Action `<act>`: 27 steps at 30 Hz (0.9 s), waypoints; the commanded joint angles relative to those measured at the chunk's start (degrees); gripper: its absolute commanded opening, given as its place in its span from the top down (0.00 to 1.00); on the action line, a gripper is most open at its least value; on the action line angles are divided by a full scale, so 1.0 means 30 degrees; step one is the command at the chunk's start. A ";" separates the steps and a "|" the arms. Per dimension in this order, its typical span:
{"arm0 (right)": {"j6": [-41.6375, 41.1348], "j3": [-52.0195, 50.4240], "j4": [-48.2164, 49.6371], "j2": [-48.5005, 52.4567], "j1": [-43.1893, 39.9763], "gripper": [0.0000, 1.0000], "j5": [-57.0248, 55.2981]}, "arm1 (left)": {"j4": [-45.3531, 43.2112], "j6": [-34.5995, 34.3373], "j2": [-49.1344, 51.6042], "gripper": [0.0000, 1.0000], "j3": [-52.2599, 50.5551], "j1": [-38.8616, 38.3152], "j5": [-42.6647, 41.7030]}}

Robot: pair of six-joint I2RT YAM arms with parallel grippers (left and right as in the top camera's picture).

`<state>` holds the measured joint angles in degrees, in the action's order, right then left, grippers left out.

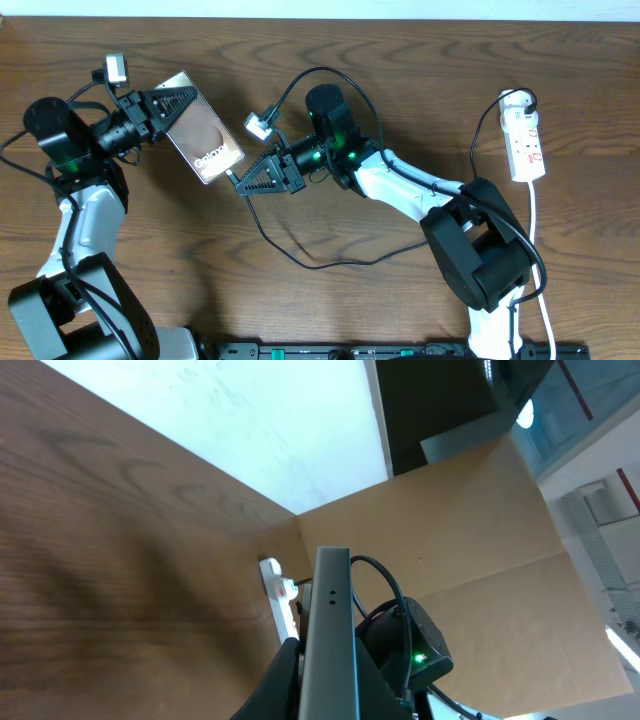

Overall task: Plug charger to phone and switch on socket
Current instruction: 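Push the plug into the phone's bottom port with the right gripper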

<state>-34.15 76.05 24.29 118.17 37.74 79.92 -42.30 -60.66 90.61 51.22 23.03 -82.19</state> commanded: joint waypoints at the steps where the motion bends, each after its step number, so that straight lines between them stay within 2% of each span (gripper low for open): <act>1: -0.0175 0.0131 0.0131 0.0066 -0.0102 0.99 -0.0452 | -0.0153 -0.0321 -0.0087 0.92 0.0087 -0.0204 -0.0845; 20: -0.0175 0.0131 0.0124 0.0066 -0.0102 0.99 -0.0452 | -0.0168 -0.0284 -0.0087 0.93 0.0087 -0.0794 -0.0750; 27: -0.0874 0.0131 0.0138 0.0066 -0.0102 0.99 -0.0452 | -0.0175 0.0743 -0.0087 0.93 0.0087 -0.0794 -0.1297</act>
<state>-34.63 76.05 24.25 118.17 37.74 80.60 -42.44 -60.66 90.61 51.22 21.47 -82.00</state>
